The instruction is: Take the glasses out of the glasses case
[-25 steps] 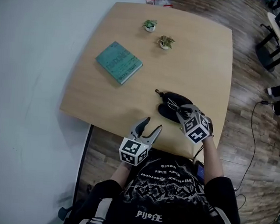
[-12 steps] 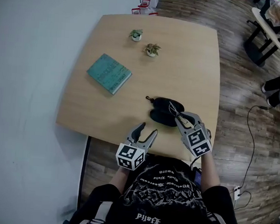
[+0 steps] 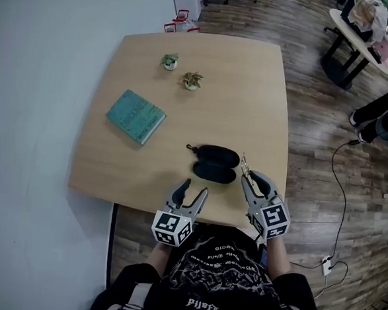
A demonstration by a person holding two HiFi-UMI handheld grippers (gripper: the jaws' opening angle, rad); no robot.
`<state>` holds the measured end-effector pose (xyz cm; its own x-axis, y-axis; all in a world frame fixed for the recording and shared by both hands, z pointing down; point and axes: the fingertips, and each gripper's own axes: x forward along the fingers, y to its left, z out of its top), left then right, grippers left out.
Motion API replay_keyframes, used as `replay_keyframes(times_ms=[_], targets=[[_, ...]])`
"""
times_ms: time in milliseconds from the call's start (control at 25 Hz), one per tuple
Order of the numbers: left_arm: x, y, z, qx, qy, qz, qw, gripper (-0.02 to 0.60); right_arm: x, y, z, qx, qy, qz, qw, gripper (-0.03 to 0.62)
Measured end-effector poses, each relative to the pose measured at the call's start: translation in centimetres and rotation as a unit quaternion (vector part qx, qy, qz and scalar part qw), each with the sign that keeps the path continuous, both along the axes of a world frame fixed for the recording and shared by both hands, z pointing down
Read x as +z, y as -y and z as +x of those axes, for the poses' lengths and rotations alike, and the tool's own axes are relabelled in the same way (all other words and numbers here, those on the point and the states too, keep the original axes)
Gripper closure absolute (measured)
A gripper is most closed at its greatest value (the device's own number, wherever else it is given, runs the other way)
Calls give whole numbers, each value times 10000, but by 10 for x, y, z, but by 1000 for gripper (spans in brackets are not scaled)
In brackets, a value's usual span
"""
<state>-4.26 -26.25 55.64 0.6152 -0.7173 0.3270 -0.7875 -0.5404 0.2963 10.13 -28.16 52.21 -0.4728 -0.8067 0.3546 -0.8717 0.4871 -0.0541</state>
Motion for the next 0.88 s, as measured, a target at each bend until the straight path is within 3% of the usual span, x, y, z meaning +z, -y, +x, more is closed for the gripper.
replay_keyframes(times_ms=[240,400,680,880], targets=[[-16,8,16,222,4,292,9993,334,-2,-18,18,443,463,240,9977,507],[-21,10,23,308,-16,381,9988,334,6,-30,26,675,709,155,9951,507],[-17,5,31,487,42,314,9983,334,19,-44,41,1091,780,70,9909,507],[-19,6,30,489,30,360,9982,334,19,-45,36,1071,781,58,9912,507]])
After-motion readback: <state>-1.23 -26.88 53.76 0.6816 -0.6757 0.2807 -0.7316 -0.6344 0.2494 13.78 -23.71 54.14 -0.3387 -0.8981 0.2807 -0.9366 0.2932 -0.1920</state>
